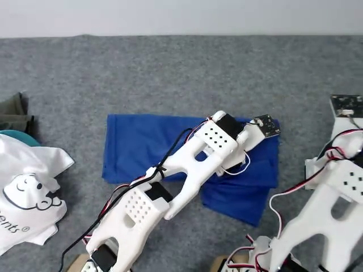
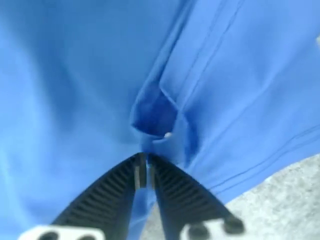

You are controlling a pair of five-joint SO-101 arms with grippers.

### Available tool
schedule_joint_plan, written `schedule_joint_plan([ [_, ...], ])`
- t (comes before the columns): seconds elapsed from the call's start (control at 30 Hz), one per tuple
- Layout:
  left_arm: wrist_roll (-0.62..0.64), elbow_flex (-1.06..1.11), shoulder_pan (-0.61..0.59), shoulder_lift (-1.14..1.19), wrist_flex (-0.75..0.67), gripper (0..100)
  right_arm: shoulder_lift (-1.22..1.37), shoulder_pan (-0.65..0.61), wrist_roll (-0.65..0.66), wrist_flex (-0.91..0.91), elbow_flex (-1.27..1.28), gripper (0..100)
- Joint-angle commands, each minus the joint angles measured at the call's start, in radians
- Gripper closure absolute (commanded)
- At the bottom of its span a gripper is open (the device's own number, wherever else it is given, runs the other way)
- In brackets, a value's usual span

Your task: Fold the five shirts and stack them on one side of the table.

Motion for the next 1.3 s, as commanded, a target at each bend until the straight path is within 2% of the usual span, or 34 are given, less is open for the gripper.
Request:
schedule_joint_plan([
  [0.0, -0.040, -0.062, -0.052, -0.021, 0.029, 100, -0.022, -0.005, -0.009, 0.042, -0.008, 92.9],
  [0.17, -0.044, -0.113, -0.149, -0.008, 0.051, 100, -0.022, -0.005, -0.009, 0.042, -0.008, 92.9],
  [0.37, -0.038, -0.113, -0.152, 0.018, 0.055, 99, -0.022, -0.005, -0.009, 0.042, -0.008, 92.9],
  [0.7, -0.035, -0.162, 0.052, -0.014, 0.086, 99, -0.022, -0.005, -0.009, 0.042, -0.008, 92.9],
  [0.83, -0.035, -0.119, 0.084, -0.012, 0.066, 99, -0.022, -0.005, -0.009, 0.042, -0.008, 92.9],
  [1.07, -0.044, 0.085, -0.025, -0.012, -0.095, 99, -0.022, -0.005, -0.009, 0.042, -0.008, 92.9],
  [1.27, -0.074, 0.122, -0.112, -0.021, -0.095, 99, -0.022, -0.005, -0.009, 0.041, -0.008, 92.9],
])
